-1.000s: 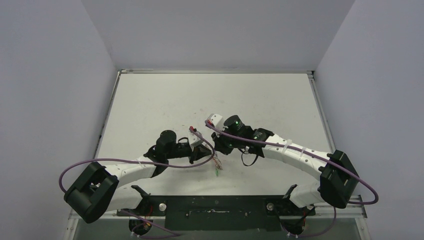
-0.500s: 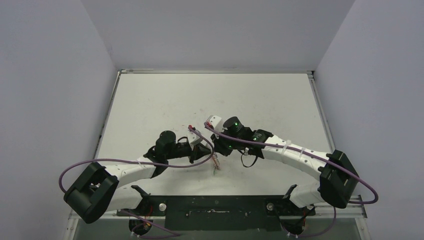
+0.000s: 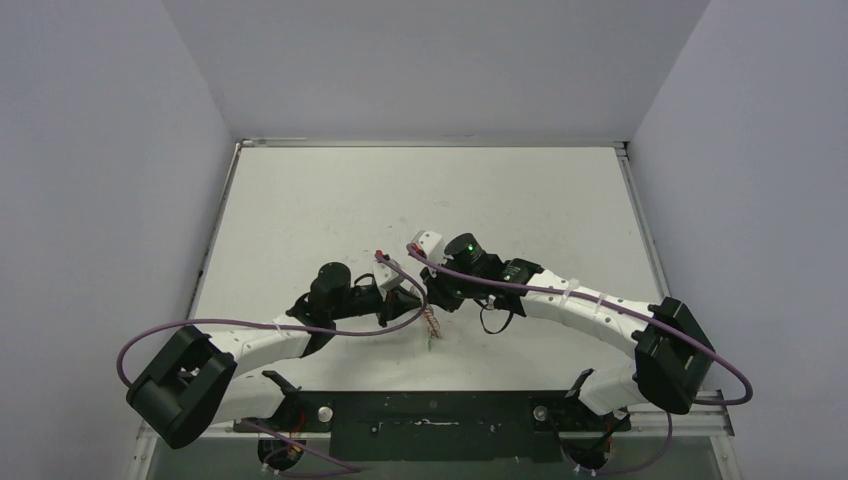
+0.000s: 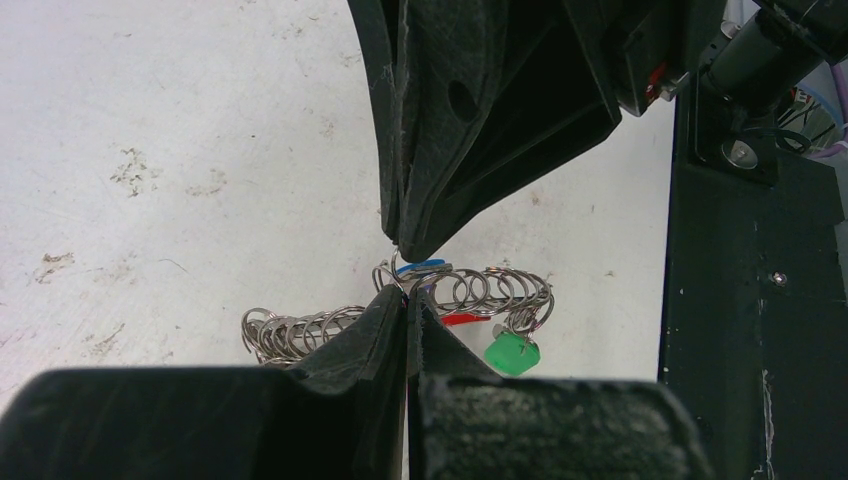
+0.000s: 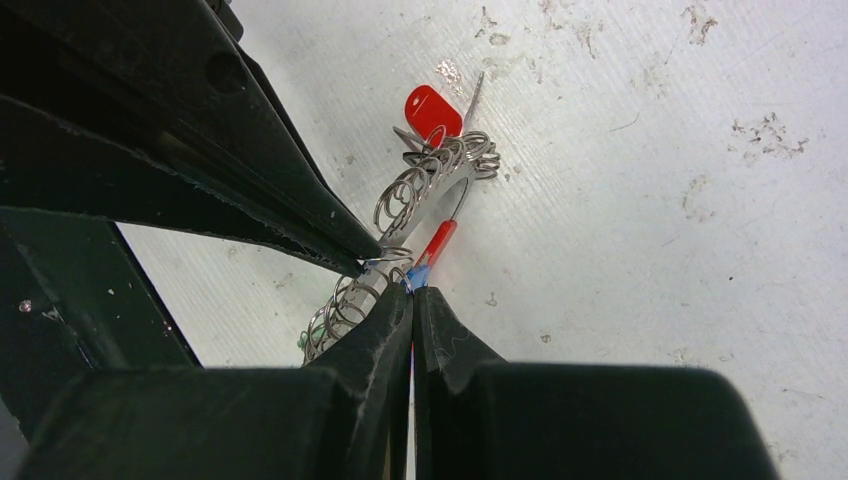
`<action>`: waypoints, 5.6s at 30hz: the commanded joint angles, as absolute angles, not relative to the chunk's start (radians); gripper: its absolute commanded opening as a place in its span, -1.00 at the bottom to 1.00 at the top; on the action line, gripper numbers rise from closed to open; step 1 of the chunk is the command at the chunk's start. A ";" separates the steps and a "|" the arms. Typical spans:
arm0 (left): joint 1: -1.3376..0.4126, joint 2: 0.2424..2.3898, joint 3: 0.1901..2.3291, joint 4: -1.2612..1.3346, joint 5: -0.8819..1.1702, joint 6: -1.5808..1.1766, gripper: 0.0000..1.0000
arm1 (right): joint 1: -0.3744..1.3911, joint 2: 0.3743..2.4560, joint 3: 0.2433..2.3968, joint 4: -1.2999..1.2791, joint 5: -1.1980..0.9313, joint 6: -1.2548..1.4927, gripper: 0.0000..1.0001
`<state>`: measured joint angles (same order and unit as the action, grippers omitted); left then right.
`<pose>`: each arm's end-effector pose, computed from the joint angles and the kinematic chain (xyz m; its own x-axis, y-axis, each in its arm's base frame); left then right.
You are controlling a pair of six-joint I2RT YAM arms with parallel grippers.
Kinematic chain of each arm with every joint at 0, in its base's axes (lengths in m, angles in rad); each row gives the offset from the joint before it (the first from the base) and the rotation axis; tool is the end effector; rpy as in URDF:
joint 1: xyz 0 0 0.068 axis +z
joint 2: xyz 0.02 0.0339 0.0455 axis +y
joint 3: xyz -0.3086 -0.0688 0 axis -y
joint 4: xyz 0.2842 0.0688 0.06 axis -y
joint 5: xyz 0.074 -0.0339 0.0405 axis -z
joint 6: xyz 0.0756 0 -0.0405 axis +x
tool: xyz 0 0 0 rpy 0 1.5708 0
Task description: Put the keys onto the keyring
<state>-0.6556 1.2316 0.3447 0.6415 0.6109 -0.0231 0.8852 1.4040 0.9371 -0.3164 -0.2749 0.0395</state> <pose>0.1917 -0.2022 0.1891 -0.2142 0.1409 -0.9666 0.9357 0.3134 -0.1617 0.2080 0.2867 0.2399 -0.4806 -0.5276 -0.7005 -0.8484 0.4817 0.2194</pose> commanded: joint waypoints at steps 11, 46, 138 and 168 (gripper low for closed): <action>-0.656 1.211 0.348 0.704 0.617 -0.031 -1.00 | 0.893 1.359 0.981 -0.259 -0.282 0.054 -1.00; -0.657 1.193 0.319 0.739 0.618 -0.031 -1.00 | 0.890 1.432 0.960 -0.225 -0.244 0.071 -0.41; -0.666 0.946 0.181 0.747 0.760 0.234 -1.00 | 0.774 1.376 0.846 -0.112 -1.020 -0.861 -0.42; -0.665 0.914 0.199 0.709 0.631 0.201 -0.41 | 0.826 1.354 0.991 -0.304 -0.802 -0.603 -1.00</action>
